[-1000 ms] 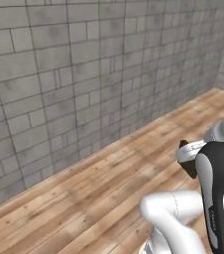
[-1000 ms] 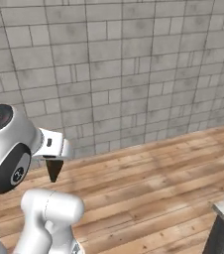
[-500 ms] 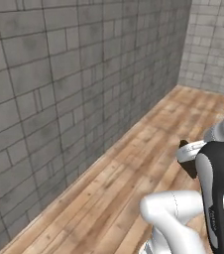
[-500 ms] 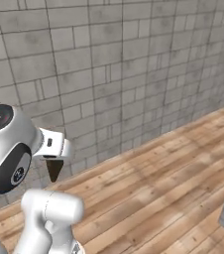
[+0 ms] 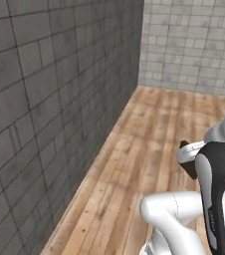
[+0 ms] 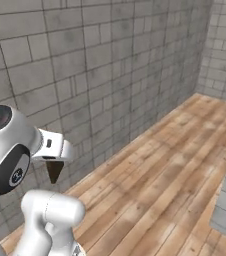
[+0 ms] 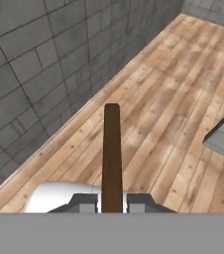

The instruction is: Start the toaster. Once the lever pops up, take the bread to the plate on the dining counter.

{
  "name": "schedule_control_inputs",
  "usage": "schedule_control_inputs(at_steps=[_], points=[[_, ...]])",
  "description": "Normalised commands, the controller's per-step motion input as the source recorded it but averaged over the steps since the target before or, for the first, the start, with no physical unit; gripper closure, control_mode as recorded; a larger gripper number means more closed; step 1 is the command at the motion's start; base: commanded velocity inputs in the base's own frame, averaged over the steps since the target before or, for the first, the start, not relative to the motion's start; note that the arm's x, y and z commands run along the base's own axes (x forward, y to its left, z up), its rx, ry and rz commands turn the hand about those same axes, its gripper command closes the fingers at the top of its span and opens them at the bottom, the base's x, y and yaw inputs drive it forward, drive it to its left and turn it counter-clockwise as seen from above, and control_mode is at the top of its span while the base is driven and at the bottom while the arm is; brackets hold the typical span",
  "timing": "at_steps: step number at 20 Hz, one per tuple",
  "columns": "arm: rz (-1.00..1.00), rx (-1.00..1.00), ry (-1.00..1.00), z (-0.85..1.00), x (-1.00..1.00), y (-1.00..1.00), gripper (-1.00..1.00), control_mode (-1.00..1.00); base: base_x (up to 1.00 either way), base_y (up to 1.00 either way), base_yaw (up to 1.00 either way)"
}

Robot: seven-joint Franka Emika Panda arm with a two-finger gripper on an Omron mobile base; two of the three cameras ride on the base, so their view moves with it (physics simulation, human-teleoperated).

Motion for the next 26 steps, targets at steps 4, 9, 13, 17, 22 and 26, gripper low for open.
schedule_control_inputs(at_steps=[4, 9, 13, 17, 22, 26], points=[[0.00, 0.00, 0.00, 0.00, 0.00, 0.00, 1.00, 1.00, 0.94, 0.29, -0.48], [0.00, 0.00, 0.00, 0.00, 0.00, 0.00, 1.00, 1.00, 0.94, 0.24, -0.49], [0.00, 0.00, 0.00, 0.00, 0.00, 0.00, 1.00, 1.00, 0.92, 0.18, -0.50], [0.00, 0.00, 0.00, 0.00, 0.00, 0.00, 1.00, 1.00, 0.91, 0.29, -0.52], [0.00, 0.00, 0.00, 0.00, 0.00, 0.00, 1.00, 1.00, 0.87, 0.47, -0.55], [0.00, 0.00, 0.00, 0.00, 0.00, 0.00, 1.00, 1.00, 0.81, 0.56, -0.47]])
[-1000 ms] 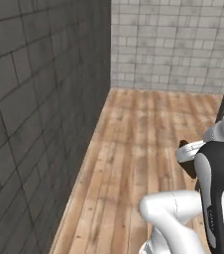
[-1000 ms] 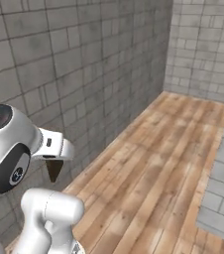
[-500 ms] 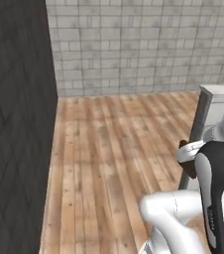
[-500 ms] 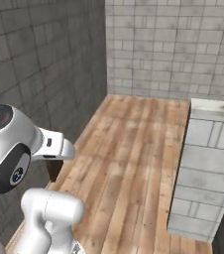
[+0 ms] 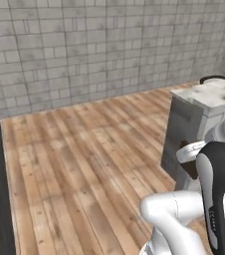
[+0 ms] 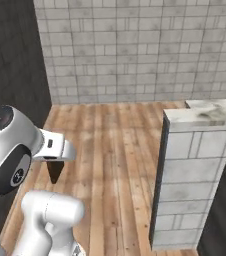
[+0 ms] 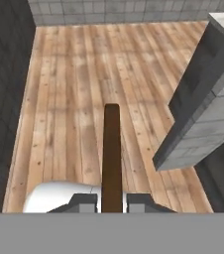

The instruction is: Start the toaster. Once the lever pops up, take the bread to the plate on the dining counter.

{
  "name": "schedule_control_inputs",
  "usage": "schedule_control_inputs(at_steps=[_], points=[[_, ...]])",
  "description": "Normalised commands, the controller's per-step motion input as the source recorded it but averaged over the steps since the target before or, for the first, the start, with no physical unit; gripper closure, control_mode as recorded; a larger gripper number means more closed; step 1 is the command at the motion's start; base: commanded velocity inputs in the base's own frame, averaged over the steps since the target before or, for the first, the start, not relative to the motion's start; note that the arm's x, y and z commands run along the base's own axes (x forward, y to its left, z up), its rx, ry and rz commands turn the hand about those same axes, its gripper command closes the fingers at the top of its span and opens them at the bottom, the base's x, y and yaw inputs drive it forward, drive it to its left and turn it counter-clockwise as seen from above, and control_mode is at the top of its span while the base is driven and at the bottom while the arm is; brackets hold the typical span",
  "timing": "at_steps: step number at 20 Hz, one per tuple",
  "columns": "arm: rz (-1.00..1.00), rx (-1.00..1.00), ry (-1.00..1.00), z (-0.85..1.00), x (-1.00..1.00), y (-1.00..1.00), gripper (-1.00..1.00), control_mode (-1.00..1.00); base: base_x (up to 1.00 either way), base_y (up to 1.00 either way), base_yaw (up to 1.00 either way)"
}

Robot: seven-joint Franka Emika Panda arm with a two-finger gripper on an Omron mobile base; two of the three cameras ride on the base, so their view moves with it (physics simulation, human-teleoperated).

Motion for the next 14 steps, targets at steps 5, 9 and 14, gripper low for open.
schedule_control_inputs(at_steps=[5, 9, 14], points=[[0.00, 0.00, 0.00, 0.00, 0.00, 0.00, 1.00, 1.00, 0.77, 0.73, -0.15], [0.00, 0.00, 0.00, 0.00, 0.00, 0.00, 1.00, 1.00, 0.82, 0.81, -0.12], [0.00, 0.00, 0.00, 0.00, 0.00, 0.00, 1.00, 1.00, 0.86, 0.65, -0.21]])
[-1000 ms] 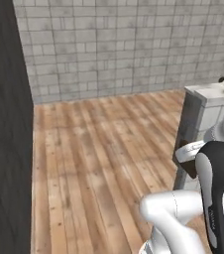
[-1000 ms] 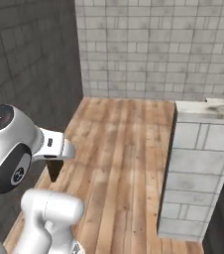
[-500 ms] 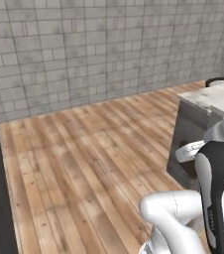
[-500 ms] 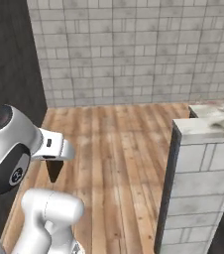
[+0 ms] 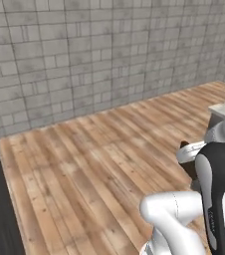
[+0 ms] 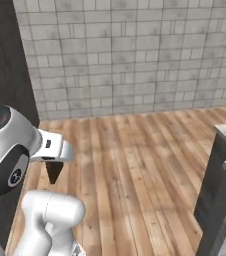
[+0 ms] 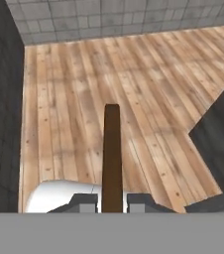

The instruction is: Start the toaster. Once the lever pops up, take the bread to the plate on the dining counter.

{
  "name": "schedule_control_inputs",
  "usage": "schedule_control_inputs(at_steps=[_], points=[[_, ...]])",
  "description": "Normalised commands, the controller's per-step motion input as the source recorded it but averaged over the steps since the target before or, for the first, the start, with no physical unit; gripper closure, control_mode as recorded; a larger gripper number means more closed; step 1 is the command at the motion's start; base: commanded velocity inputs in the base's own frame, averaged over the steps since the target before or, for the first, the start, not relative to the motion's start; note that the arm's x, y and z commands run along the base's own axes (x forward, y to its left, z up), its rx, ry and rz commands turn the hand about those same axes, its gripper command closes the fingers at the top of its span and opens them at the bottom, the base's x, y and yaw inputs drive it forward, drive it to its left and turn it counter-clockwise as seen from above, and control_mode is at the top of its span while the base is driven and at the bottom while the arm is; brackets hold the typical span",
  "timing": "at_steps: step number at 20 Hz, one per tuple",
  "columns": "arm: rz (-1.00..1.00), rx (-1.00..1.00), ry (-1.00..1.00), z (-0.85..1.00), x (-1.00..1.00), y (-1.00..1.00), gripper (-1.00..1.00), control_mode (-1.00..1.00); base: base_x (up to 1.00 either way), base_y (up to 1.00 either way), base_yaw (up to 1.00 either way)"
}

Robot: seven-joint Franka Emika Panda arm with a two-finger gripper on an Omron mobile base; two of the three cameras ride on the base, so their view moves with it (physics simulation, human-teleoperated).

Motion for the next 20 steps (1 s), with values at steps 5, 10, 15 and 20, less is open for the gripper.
schedule_control_inputs(at_steps=[5, 10, 15, 20], points=[[0.00, 0.00, 0.00, 0.00, 0.00, 0.00, 1.00, 1.00, 0.78, 0.50, -0.35], [0.00, 0.00, 0.00, 0.00, 0.00, 0.00, 1.00, 1.00, 0.58, 0.57, -0.48], [0.00, 0.00, 0.00, 0.00, 0.00, 0.00, 1.00, 1.00, 0.55, 0.66, -0.53], [0.00, 0.00, 0.00, 0.00, 0.00, 0.00, 1.00, 1.00, 0.45, 0.70, -0.55]])
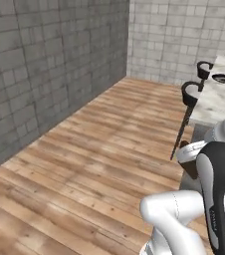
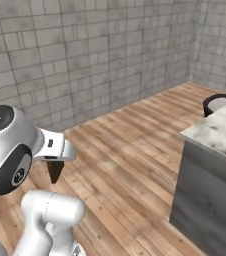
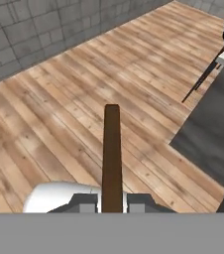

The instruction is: Start the toaster. Once the lever pops up, take the bread to the plate on the dining counter.

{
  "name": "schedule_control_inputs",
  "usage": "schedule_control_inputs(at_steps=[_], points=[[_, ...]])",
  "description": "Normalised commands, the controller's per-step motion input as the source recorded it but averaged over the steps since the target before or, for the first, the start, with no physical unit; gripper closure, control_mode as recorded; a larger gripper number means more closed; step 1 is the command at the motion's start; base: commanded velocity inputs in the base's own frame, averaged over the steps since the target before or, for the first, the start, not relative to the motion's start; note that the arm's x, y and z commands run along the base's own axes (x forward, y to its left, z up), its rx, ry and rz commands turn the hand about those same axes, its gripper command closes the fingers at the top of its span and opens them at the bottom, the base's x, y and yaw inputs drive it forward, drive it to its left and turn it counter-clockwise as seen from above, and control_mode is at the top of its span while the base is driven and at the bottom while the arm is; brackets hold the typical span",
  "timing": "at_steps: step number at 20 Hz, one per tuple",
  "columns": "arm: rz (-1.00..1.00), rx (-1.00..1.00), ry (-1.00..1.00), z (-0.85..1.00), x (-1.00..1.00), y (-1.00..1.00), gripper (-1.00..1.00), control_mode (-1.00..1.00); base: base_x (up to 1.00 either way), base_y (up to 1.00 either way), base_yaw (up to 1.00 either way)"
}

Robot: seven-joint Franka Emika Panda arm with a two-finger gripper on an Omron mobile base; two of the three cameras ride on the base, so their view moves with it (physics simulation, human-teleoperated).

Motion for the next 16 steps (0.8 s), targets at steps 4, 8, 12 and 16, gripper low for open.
schedule_control_inputs(at_steps=[4, 8, 12, 16], points=[[0.00, 0.00, 0.00, 0.00, 0.00, 0.00, 1.00, 1.00, 0.23, 0.71, -0.55], [0.00, 0.00, 0.00, 0.00, 0.00, 0.00, 1.00, 1.00, 0.29, 0.76, -0.56], [0.00, 0.00, 0.00, 0.00, 0.00, 0.00, 1.00, 1.00, 0.41, 0.72, -0.58], [0.00, 0.00, 0.00, 0.00, 0.00, 0.00, 1.00, 1.00, 0.48, 0.74, -0.59]])
